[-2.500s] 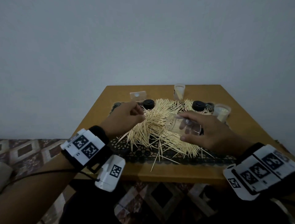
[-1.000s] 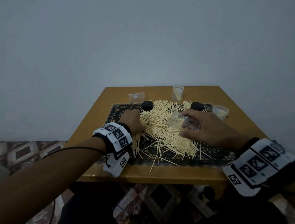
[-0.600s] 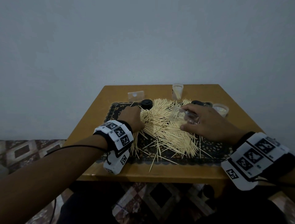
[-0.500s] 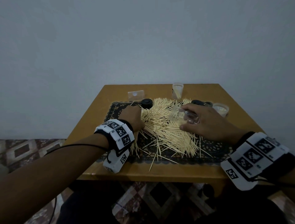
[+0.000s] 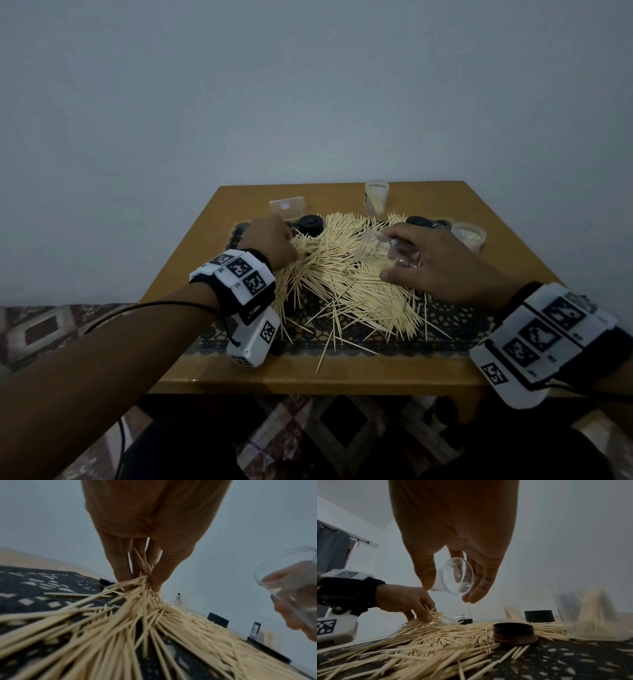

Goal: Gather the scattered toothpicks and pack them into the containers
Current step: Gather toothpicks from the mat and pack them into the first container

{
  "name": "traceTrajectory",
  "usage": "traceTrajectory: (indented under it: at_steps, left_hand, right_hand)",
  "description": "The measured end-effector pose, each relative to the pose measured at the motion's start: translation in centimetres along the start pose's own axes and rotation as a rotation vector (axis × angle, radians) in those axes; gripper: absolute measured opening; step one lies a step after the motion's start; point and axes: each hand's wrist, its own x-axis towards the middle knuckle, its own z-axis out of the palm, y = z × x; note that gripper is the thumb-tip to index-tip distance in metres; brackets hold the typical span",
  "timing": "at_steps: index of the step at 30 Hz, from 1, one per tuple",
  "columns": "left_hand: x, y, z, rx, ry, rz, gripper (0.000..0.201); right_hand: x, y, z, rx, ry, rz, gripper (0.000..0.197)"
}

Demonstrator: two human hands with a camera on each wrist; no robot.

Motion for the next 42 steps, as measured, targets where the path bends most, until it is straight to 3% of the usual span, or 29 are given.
traceTrajectory:
  at_steps: [4,9,14,19,27,31,33,39,42]
  left_hand:
    - [0.0,0.1,-0.4,-0.061,-0.016,-0.001,0.031]
    - [0.1,-0.3,-1.1,-0.134,-0.035,0.026,0.028]
    - [0.0,-0.4,-2.3,-0.210,-0.039,0.161,0.032]
    - [0.0,0.3,-3.2,-0.412,-0.098,0.272,0.019]
    - [-0.6,2.3,-3.5,-0.152,-0.145,0.498,0.010]
    - [-0.7,3.0,-2.6,-0.033,-0.158,0.601,0.018]
    - [-0.6,3.4,-2.1,-0.005,-0.171,0.638,0.013]
    - [-0.6,3.6,-1.0,-0.203,-0.142,0.584,0.038]
    - [-0.7,3.7,-1.0,-0.225,-0.136,0.592,0.032]
  right_hand:
    - [0.1,0.1,0.0,-0.014,-0.016,0.003,0.054]
    - [0.1,0.2,-0.2,-0.035,-0.042,0.001,0.057]
    - [0.9,0.1,-0.6,-0.066,-0.050,-0.008,0.058]
    - [2.3,0.2,-0.5,-0.132,-0.050,0.004,0.057]
    - [3.3,-0.7,-0.5,-0.219,-0.007,-0.015,0.055]
    - [3.1,-0.8,-0.3,-0.242,-0.056,-0.016,0.057]
    - [3.0,-1.0,-0.1,-0.240,-0.071,-0.027,0.057]
    - [3.0,-1.1,0.1,-0.250,-0.102,-0.013,0.061]
    - [2.8,-1.0,0.3,-0.236,-0.119,-0.022,0.063]
